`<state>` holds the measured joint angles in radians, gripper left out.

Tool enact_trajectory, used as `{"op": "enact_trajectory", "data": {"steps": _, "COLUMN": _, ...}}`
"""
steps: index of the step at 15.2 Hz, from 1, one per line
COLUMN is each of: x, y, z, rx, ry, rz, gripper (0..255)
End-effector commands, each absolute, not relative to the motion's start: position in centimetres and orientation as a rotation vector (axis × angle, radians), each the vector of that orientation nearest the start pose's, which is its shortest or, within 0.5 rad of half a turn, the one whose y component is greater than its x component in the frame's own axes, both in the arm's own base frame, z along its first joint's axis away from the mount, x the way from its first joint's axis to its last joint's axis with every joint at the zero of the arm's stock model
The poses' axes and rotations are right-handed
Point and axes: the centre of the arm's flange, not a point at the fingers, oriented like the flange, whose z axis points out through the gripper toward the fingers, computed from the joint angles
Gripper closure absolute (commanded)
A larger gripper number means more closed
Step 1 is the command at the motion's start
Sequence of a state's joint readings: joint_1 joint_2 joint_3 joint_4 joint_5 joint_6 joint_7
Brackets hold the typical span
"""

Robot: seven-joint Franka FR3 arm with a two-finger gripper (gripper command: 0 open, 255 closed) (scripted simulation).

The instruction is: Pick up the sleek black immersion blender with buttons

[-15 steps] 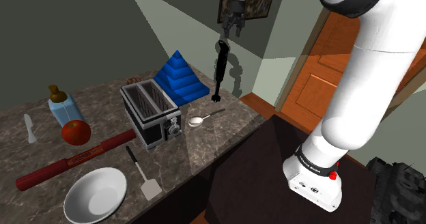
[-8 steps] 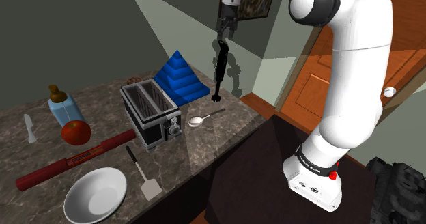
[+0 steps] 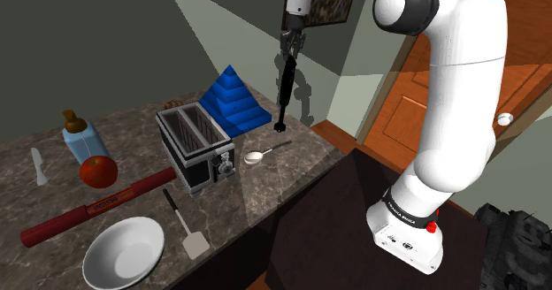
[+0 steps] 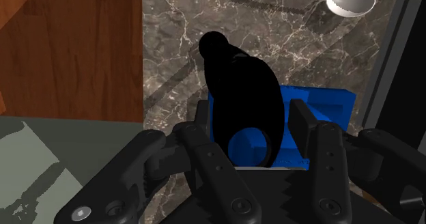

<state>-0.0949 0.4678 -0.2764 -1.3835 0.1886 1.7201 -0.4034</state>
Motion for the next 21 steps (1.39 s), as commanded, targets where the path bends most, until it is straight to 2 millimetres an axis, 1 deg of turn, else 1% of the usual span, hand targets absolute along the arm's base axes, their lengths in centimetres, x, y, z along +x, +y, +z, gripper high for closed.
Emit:
{"op": "enact_trajectory", "data": {"steps": 1, "x": 65.1, "y": -19.9, "z": 44.1, "rx": -3.04, "ry": -0.022, "rz": 0.127, "gripper": 255}}
{"op": "enact_trajectory", "data": {"steps": 8, "x": 65.1, "y": -19.9, "z": 44.1, "rx": -3.04, "ry": -0.022, "rz": 0.127, "gripper": 255}}
{"op": "enact_trajectory", "data": {"steps": 21, "x": 65.1, "y": -19.9, "z": 51.0, "rx": -3.04, "ry": -0.022, "rz": 0.127, "gripper": 255}}
